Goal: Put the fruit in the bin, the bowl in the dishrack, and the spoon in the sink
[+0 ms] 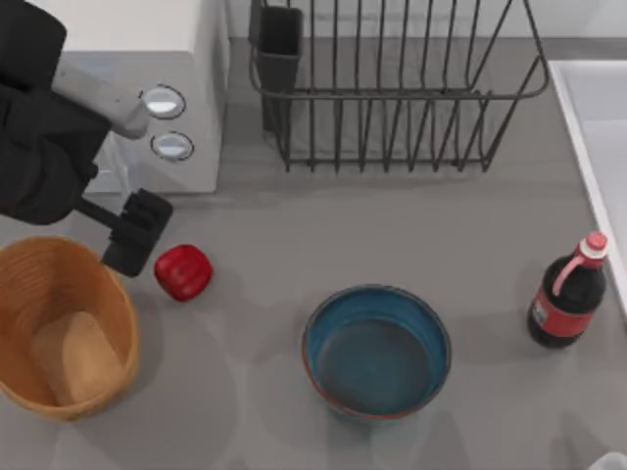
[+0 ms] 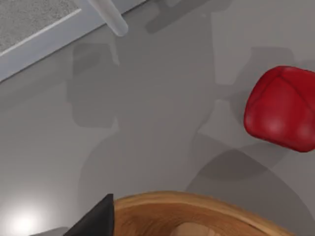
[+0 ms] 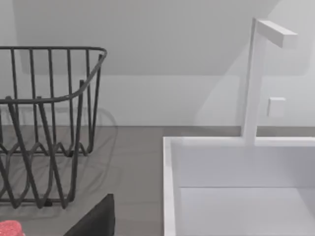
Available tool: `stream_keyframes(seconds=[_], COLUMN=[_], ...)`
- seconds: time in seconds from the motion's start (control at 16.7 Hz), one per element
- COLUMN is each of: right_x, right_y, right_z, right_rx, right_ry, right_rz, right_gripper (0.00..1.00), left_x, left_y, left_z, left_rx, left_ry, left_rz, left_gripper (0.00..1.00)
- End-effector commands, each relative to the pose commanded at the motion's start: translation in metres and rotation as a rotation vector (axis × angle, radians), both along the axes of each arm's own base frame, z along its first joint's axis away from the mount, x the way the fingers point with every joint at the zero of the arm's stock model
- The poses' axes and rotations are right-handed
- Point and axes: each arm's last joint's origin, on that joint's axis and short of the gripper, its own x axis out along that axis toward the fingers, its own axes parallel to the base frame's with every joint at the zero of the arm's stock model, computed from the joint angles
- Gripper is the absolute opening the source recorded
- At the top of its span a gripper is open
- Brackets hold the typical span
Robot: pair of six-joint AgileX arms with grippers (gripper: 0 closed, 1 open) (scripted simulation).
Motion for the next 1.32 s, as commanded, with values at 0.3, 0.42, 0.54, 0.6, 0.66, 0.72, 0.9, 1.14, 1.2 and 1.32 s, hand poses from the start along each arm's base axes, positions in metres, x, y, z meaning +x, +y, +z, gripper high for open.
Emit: stream_keyframes(seconds=[0.3, 0.42, 0.54, 0.6, 0.66, 0.72, 0.9, 1.14, 1.2, 1.32], right_x=[0.000, 0.000, 0.000, 0.000, 0.000, 0.000, 0.000, 0.000, 0.000, 0.000], right_y=[0.000, 0.000, 0.000, 0.000, 0.000, 0.000, 0.000, 0.000, 0.000, 0.000], right_z=[0.000, 0.000, 0.000, 0.000, 0.000, 0.000, 0.000, 0.000, 0.000, 0.000], right_rx=[0.000, 0.000, 0.000, 0.000, 0.000, 0.000, 0.000, 0.000, 0.000, 0.000], right_ry=[0.000, 0.000, 0.000, 0.000, 0.000, 0.000, 0.000, 0.000, 0.000, 0.000], right_rz=[0.000, 0.000, 0.000, 0.000, 0.000, 0.000, 0.000, 0.000, 0.000, 0.000], right_gripper=[1.00, 1.00, 1.00, 1.00, 1.00, 1.00, 1.00, 1.00, 1.00, 1.00], left_x=[0.060, 0.072, 0.079, 0.080, 0.081, 0.081, 0.081, 0.082, 0.083, 0.084], left_y=[-0.047, -0.060, -0.068, -0.069, -0.070, -0.070, -0.068, -0.069, -0.070, -0.070], left_z=[-0.043, -0.057, -0.066, -0.068, -0.069, -0.069, -0.069, -0.091, -0.101, -0.122], left_rx=[0.142, 0.178, 0.199, 0.204, 0.205, 0.205, 0.203, 0.206, 0.204, 0.202], left_ry=[0.296, 0.367, 0.407, 0.416, 0.418, 0.418, 0.417, 0.421, 0.416, 0.411], left_rz=[-0.139, -0.176, -0.199, -0.204, -0.205, -0.205, -0.199, -0.206, -0.205, -0.205], left_gripper=[1.00, 1.00, 1.00, 1.00, 1.00, 1.00, 1.00, 1.00, 1.00, 1.00])
